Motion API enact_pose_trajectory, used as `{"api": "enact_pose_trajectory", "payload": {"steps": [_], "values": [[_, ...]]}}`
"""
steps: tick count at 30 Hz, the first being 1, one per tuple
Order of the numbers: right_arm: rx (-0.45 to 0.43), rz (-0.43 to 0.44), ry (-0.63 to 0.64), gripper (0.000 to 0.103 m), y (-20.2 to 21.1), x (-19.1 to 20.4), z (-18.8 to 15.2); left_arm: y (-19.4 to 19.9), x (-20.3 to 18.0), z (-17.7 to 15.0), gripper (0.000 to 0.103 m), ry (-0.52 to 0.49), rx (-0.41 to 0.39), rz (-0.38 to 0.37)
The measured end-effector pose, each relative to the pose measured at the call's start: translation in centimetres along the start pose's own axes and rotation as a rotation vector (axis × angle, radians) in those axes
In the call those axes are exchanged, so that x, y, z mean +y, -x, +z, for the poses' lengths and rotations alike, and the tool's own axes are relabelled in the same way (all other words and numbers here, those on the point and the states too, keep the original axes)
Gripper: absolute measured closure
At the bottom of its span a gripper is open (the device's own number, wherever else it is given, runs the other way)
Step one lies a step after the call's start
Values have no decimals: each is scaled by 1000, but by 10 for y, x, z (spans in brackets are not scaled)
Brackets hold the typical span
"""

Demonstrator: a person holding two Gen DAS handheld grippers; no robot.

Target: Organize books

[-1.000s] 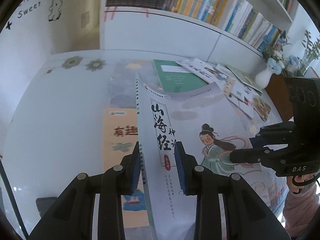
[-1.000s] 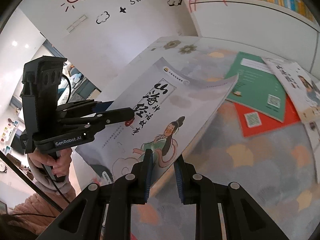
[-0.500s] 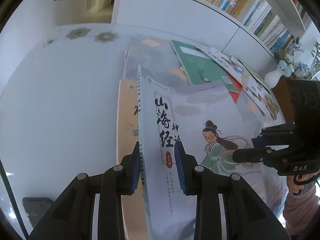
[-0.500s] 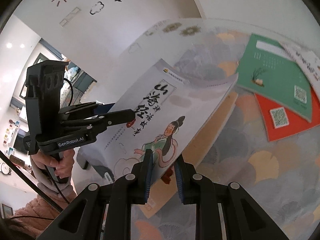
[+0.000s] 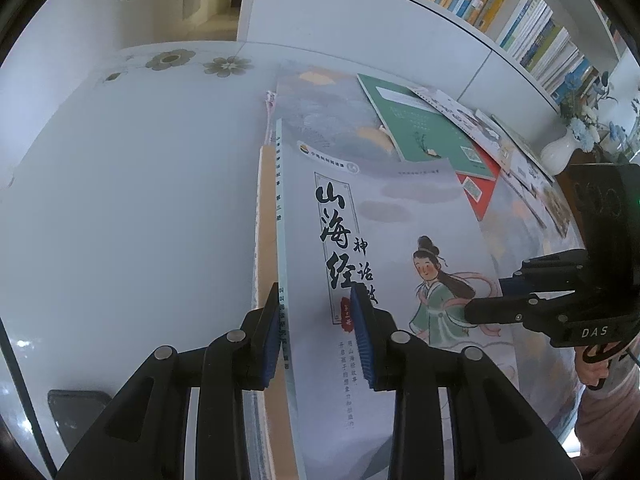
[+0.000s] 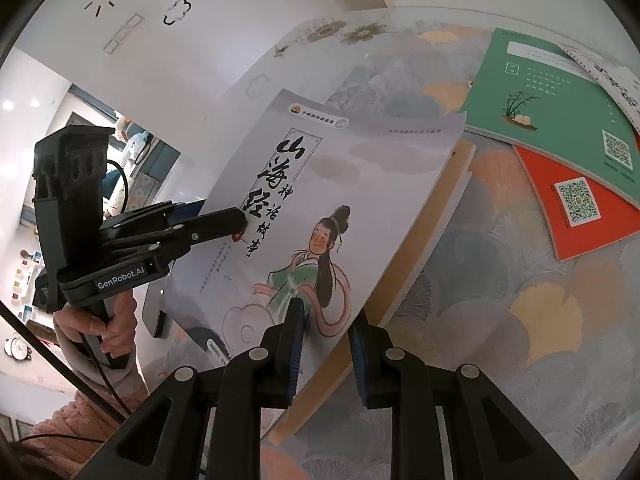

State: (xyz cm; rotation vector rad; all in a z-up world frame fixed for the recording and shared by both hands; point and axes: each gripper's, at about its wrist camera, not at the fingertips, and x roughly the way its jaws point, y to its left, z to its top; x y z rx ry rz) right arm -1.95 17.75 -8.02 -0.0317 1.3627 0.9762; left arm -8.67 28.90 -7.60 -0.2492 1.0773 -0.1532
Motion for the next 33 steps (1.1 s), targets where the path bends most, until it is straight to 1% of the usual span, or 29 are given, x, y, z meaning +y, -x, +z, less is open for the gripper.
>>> {"api": "enact_pose_trajectory", "payload": {"steps": [2,5,13,15,17,22,24,26,30,31,33], "values": [[3,2,2,81,-3,0,0,1,0,0,73,7,-2,3],[5,-2,2,81,-2,0,0,1,0,0,73,4,-13,30],[12,-19,17,80,-4,2,-1,1,-1,0,73,6,-17,43],[11,-19,13,80,-4,2,-1,1,-1,1,73,3,-26,69],[8,-8,4,77,-3,0,-1,1,2,2,72,10,-23,111],[10,32,-43,74,-2,-6,-3,-1,11,1,72,48,-13,106],[18,23,-40,73,0,-4,-4,1,11,1,72,47,-17,123],[29,10,-32,73,2,-4,-4,2,10,1,72,46,-20,124],[32,1,-49,73,8,-12,-8,5,10,3,72,49,-28,138],[37,-19,-51,70,8,-13,-9,6,10,3,72,51,-29,139],[44,-58,-52,70,10,-16,-14,9,9,5,72,55,-32,143]]}}
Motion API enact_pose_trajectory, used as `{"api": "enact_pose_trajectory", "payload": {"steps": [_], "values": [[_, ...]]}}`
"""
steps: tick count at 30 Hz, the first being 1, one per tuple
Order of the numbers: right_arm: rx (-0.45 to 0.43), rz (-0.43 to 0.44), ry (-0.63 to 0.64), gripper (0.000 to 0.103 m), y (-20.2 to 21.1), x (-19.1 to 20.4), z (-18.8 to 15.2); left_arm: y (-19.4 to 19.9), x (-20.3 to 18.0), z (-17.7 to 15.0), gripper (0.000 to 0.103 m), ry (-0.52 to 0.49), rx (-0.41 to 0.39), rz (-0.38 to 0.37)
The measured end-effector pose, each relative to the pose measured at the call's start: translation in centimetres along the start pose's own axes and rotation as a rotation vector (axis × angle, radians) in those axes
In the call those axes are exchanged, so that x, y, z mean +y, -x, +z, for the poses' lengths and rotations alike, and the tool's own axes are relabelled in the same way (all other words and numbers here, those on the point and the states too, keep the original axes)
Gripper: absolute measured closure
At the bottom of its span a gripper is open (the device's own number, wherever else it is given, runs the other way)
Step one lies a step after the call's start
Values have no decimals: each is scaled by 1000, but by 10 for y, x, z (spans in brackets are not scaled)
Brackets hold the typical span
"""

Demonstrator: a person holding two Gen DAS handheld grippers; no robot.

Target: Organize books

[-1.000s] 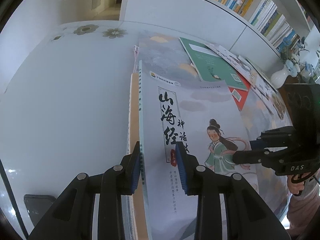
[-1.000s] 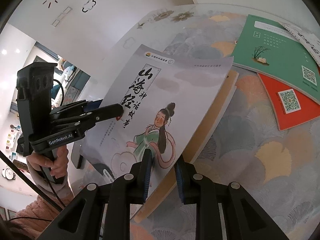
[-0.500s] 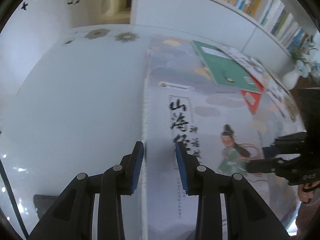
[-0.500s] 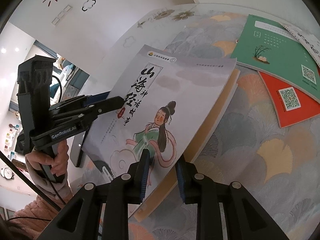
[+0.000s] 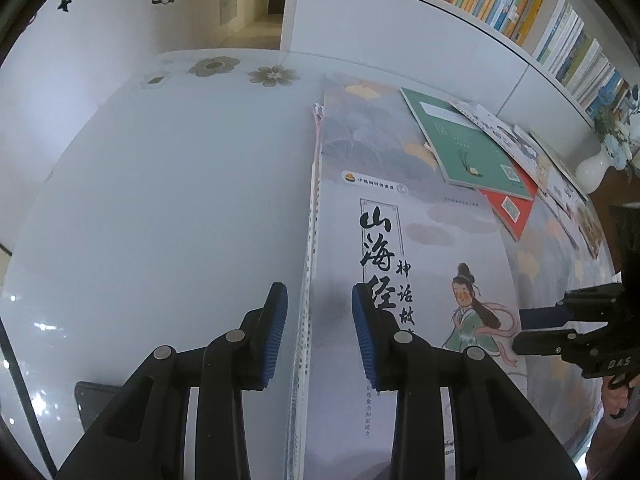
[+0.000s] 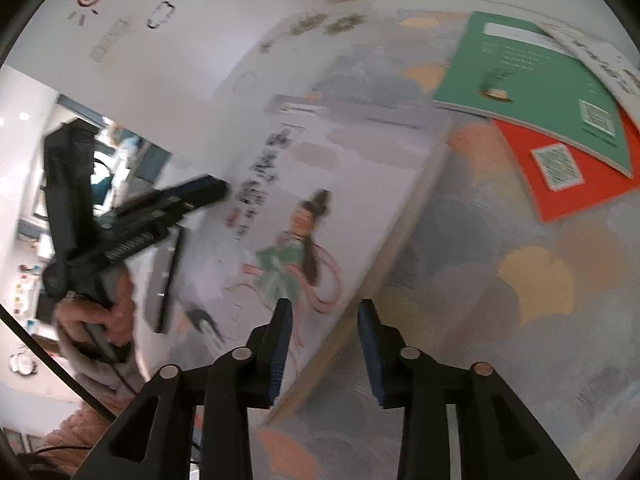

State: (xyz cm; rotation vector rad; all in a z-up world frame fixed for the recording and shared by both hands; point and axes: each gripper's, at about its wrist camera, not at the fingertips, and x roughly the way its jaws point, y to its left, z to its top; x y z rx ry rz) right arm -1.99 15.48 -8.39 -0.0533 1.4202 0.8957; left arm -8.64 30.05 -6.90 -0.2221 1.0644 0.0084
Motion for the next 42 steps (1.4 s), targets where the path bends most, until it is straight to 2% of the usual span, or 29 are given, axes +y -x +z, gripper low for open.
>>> {"api": "enact_pose_trajectory", "payload": {"steps": [6,10,16,21,27,31,35,37,39,40,42], "values": [[17,33,-53,70,2,-22,-10,4,-16,1,72,-3,-6,11],[-3,34,-84,70,15,-37,-20,1,-44,2,72,-33,10,-19],[-67,11,-159,70,52,-83,-43,-17,-117,7,72,-157,60,-42],[-162,35,-299,69,91,-148,-67,-34,-185,0,72,-243,83,-111],[-244,6,-448,69,120,-215,-68,-60,-250,-22,72,-338,149,-169],[-328,123,-532,69,128,-236,-49,-60,-261,-32,66,-369,89,-134],[-474,131,-649,68,130,-254,-21,-57,-247,-33,65,-337,68,-207],[-506,135,-738,68,121,-263,-13,-56,-238,-34,65,-324,59,-244],[-535,183,-821,68,110,-276,-9,-53,-231,-36,65,-315,49,-271],[-567,213,-840,69,107,-281,-8,-52,-229,-37,65,-320,43,-282],[-599,192,-844,71,112,-284,-5,-53,-231,-40,65,-310,39,-299]]}}
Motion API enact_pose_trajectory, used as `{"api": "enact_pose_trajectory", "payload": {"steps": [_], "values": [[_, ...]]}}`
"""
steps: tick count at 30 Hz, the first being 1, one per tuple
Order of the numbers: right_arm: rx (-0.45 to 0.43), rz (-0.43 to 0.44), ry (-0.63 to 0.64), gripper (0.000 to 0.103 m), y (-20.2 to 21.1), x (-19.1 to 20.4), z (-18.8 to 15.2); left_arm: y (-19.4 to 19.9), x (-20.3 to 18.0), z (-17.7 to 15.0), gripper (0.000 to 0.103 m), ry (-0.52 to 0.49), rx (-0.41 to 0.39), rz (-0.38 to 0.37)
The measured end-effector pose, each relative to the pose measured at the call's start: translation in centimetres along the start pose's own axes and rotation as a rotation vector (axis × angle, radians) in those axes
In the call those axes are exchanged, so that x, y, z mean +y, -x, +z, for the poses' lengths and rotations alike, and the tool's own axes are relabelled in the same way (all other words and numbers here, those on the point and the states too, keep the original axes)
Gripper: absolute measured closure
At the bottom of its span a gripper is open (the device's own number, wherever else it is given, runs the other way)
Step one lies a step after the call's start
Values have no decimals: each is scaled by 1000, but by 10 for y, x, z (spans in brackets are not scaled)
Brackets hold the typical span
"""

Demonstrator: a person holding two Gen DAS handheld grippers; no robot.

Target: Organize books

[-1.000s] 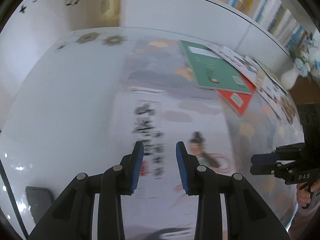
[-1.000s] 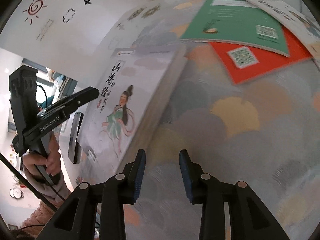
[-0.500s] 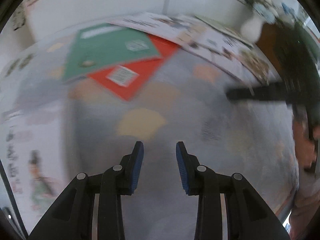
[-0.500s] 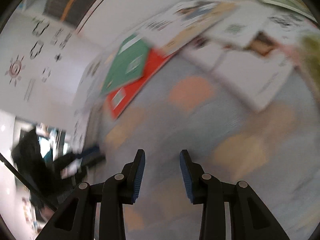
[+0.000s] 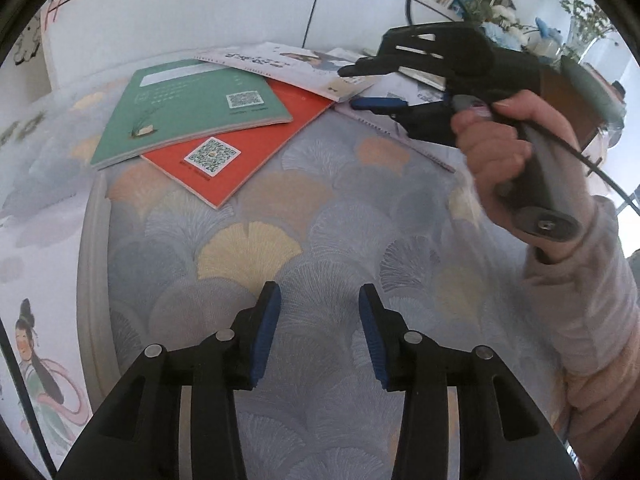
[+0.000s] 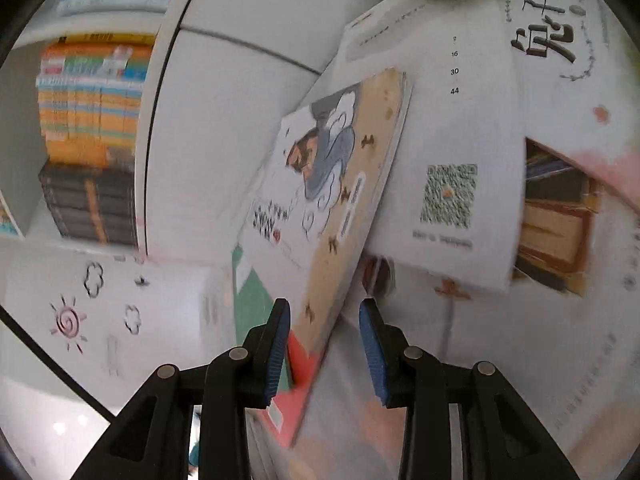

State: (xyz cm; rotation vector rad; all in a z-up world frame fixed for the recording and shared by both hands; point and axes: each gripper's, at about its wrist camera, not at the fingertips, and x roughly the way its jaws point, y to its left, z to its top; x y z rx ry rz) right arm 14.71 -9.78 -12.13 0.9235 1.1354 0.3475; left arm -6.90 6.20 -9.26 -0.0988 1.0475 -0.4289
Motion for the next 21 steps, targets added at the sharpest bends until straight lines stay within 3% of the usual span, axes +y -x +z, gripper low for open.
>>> {"api": "enact_pose_trajectory", "payload": {"steps": [4,8,14,21], "values": [[-48,2,4,73,-4,4,0,5,6,-5,65,33,-10,-43],[-90,-58,94,86,-17,11,0,6,5,-10,65,38,-17,-48],[-119,-75,167,88,-18,14,-5,-3,1,-3,64,32,-28,-25],[-52,-75,205,89,5,15,-48,-1,7,0,64,94,-39,-12]]}}
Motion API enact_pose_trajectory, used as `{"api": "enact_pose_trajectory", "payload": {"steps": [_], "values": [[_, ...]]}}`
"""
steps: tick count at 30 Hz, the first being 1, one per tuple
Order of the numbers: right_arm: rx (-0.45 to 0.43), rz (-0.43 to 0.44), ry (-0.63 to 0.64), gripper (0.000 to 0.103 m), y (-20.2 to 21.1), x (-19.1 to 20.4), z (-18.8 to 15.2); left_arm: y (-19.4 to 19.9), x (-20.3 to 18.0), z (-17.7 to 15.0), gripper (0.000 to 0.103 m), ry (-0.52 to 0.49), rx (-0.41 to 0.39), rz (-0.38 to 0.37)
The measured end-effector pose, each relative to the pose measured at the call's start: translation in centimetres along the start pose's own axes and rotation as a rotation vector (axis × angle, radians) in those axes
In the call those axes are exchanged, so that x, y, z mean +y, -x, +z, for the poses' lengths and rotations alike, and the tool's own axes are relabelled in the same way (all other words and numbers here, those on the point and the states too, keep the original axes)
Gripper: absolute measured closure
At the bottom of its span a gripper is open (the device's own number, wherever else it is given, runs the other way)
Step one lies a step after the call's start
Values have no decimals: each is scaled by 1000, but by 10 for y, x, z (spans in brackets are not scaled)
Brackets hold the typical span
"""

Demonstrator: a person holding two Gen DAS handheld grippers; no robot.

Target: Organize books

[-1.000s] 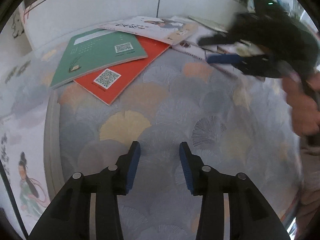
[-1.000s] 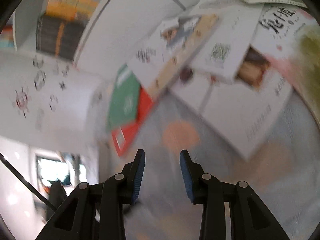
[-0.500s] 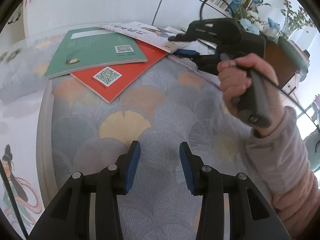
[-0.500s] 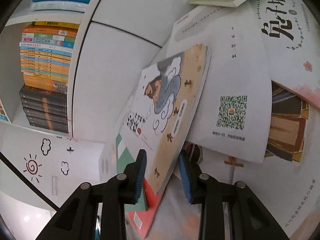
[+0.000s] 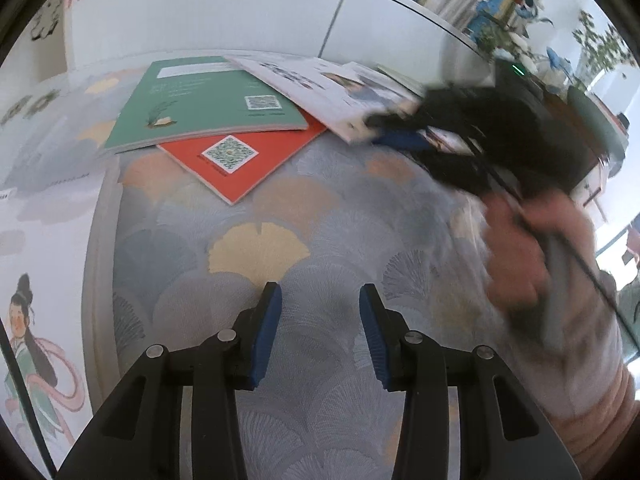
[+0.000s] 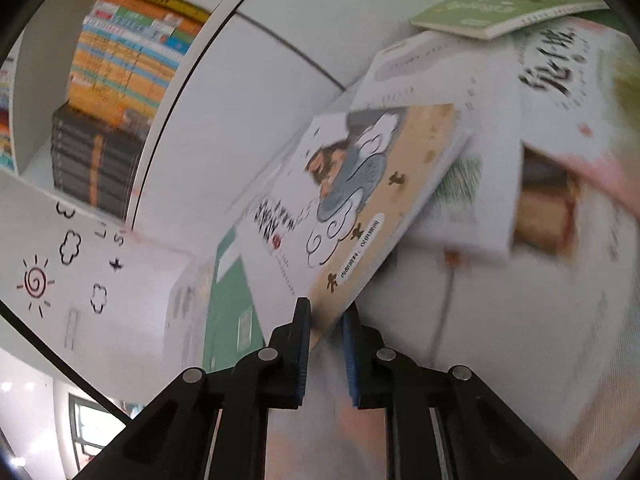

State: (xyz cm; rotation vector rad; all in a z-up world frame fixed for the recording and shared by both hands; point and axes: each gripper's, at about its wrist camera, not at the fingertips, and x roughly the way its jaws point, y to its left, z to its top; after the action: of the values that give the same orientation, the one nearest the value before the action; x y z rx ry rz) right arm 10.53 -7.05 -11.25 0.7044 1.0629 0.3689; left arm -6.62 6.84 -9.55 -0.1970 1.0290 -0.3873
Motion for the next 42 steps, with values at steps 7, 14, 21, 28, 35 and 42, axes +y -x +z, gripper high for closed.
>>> {"api": "enact_pose_trajectory", "payload": {"steps": [7,14,21,28,35,42], "values": [[126,9,17,94,61,-22,-88,3,6,2,66,49,15,-3],[201,-16,98,88,124,-27,-130,-1,-3,7,66,44,40,-3],[24,-169,217,71,118,-23,-18,-11,-26,39,66,54,22,8],[53,-230,256,71,58,-27,45,-46,-29,71,66,80,36,97],[101,-192,404,67,54,-15,26,-58,-43,70,60,17,46,124],[240,-130,344,63,86,-32,-37,-21,-42,17,61,-2,119,31]]}}
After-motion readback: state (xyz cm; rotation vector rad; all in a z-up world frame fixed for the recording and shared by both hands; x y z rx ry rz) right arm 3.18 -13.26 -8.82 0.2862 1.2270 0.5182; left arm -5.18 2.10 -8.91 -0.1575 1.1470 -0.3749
